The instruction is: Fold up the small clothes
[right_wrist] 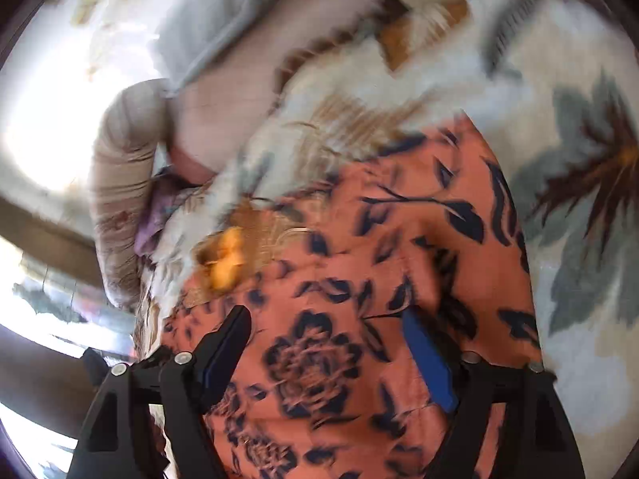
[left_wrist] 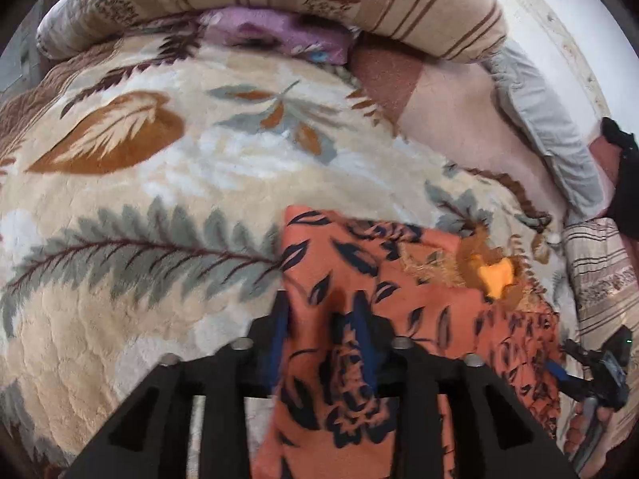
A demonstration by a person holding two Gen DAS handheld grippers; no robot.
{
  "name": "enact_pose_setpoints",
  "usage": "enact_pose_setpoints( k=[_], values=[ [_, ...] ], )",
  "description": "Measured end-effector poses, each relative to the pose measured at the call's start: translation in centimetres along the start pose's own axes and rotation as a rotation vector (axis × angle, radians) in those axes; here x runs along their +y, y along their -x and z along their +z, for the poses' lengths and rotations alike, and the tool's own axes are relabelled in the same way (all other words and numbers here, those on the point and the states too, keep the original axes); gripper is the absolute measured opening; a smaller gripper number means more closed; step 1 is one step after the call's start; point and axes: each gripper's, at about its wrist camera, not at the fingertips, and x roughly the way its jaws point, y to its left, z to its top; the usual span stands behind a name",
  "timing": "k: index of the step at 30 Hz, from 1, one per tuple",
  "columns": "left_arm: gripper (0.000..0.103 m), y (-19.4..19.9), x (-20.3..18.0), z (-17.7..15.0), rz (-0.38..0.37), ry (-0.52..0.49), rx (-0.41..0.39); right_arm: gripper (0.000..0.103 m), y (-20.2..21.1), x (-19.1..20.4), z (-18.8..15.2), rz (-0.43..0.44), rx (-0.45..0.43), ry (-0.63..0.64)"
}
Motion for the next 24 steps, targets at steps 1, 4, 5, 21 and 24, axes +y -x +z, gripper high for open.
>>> enact_pose_setpoints(
  k=[1,4,5,21,24],
  values=[
    [0.062,0.0,-0.2,0.3,-0.009,-0.013,-0.01,0.079,0.2,0.0,-0.1,0.01,-0.01,0.008],
    [0.062,-1.6,0.3,1.5,-0.002,0.006,0.015,0.08,1.9,1.1,-0.3,0.028,-0.074,0.045],
    [0.035,-2.0,0.6,1.7,-0.02,0.02,0.025,0.08,2.2,1.6,-0.1,0.042,-0.094,0.065],
    [0.059,3.6,5.4,1.0,0.058,0.21,-0.081,0.08,0.2,1.7,-2.3,-0.068,-0.09,0.277],
    [0.069,8.3,3.8,-1.0,0.044,0.116,-0.106,0.08,3.1,2.3,-3.2,-0.076,-0.077,0.233]
  ],
)
